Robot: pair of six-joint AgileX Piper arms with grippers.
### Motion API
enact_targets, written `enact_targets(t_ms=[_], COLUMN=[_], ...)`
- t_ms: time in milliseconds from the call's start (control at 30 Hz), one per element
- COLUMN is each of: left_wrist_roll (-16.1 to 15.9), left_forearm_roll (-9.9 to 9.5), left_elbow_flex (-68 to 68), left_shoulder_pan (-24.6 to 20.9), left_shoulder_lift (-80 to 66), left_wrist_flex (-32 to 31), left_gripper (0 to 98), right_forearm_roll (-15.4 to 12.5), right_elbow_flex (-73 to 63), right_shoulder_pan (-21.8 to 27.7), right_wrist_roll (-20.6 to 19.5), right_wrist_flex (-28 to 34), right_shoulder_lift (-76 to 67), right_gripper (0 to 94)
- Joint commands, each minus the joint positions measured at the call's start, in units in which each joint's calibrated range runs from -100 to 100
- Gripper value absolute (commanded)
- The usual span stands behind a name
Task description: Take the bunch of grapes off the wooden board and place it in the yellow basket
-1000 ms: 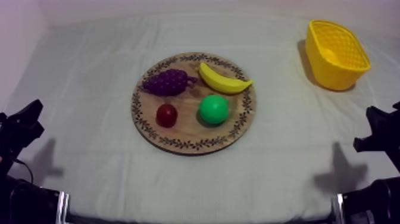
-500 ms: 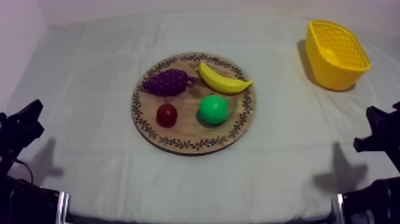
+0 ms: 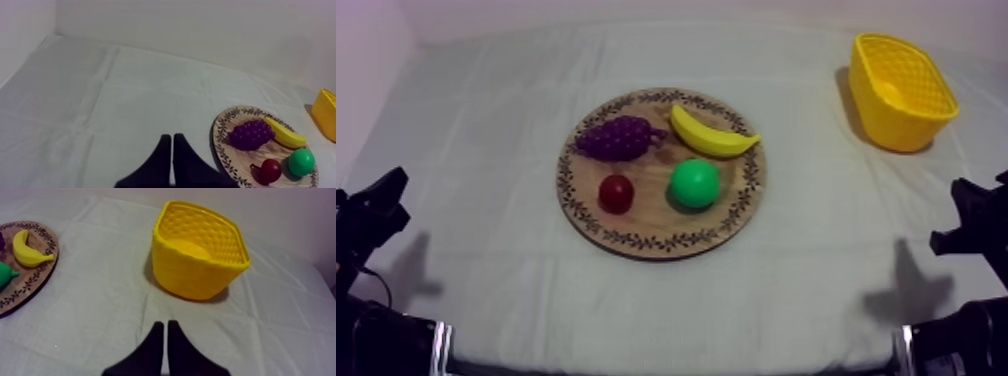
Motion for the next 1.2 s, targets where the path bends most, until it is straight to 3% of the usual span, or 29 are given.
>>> enact_targets(t_ms=[0,400,633,933,1167], left_wrist_roll=[-0.01,-0.01,-0.01,-0.01,-0.01], left_forearm_roll=[0.02,0.02,0.02,0.02,0.02], left_elbow_flex=[-0.03,-0.03,-0.03,-0.03,-0.03], left_shoulder_pan=[0.0,0.0,0.0,0.0,0.0], left_shoulder_lift=[0.0,0.0,0.0,0.0,0.0], left_wrist_flex=[0.0,0.0,0.0,0.0,0.0], left_gripper=[0.1,0.1,0.1,0.1,0.1], right_forearm_roll=[-0.01,-0.01,-0.05,0.37,2.01], right_elbow_flex=[0.04,0.04,0.04,-1.25,-12.54], right_shoulder_pan=[0.01,0.01,0.14,-2.57,-6.12], right_wrist_roll=[0.0,0.16,-2.43,1.74,2.27], right_wrist_flex=[-0.01,-0.01,0.02,1.62,3.27], right_shoulder_lift=[0.0,0.0,0.0,2.3,12.59], right_gripper=[0.5,0.6,0.5,0.5,0.5])
